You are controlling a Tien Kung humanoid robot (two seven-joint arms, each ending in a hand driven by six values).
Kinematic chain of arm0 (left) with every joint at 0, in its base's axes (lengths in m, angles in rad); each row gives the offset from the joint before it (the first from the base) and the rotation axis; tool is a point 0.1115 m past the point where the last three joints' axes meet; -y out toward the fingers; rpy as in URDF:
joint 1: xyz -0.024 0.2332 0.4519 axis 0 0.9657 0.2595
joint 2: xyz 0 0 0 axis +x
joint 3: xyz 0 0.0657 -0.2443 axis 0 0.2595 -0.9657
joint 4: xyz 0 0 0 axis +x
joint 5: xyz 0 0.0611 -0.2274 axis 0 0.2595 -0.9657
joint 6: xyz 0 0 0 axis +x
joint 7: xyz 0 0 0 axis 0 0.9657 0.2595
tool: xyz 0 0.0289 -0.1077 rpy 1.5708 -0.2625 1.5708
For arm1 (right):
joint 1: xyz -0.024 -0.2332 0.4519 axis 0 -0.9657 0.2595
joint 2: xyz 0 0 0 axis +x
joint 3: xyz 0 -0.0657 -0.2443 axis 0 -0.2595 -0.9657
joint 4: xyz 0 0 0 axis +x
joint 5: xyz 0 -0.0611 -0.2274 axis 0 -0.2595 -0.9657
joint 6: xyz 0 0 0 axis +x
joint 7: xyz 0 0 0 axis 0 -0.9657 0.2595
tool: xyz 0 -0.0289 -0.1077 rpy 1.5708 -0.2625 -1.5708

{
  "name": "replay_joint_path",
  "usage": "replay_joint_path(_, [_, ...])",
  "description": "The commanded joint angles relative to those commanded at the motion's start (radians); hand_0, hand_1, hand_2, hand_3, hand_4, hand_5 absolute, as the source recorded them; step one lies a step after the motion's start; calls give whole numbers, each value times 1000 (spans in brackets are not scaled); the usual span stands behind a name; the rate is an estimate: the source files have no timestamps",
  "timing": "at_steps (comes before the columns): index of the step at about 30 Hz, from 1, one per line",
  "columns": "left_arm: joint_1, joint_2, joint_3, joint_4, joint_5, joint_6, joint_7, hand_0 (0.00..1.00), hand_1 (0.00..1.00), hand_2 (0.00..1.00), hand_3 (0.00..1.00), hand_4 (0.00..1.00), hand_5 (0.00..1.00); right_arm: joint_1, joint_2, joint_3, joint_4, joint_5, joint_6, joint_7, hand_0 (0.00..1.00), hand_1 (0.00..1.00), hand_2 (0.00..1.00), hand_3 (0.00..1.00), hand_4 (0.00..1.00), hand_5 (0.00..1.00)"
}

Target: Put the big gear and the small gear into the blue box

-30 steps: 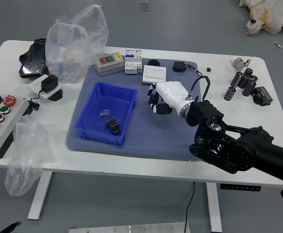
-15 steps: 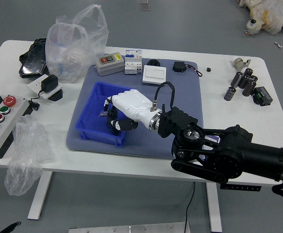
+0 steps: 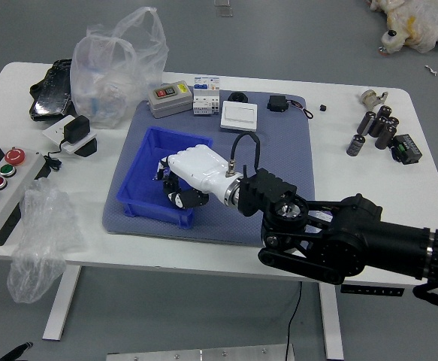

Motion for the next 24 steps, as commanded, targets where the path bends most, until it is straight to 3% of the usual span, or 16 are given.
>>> replay_joint_path(1, [0,0,0,0,-1,0,0,653,592,583,742,757,730,-1,0,0,-1,1,1,-1,577,665,685,693,531,260])
replay_joint_path(18, [0,-1,5,1,-9,0,-3,653,590,582,727,758,726,-23,-11,50,-3,-43,17,-20,577,675,698,702,553,271])
replay_joint_path(22, [2,-3,5,1,-9,1,-3,653,588,582,726,758,725,-46,-32,124,19,-40,-14,-9,574,674,702,702,556,275])
replay_joint_path(24, [2,-3,5,1,-10,2,-4,653,588,582,726,758,725,-70,-50,168,33,-2,-52,18,574,674,702,702,556,275])
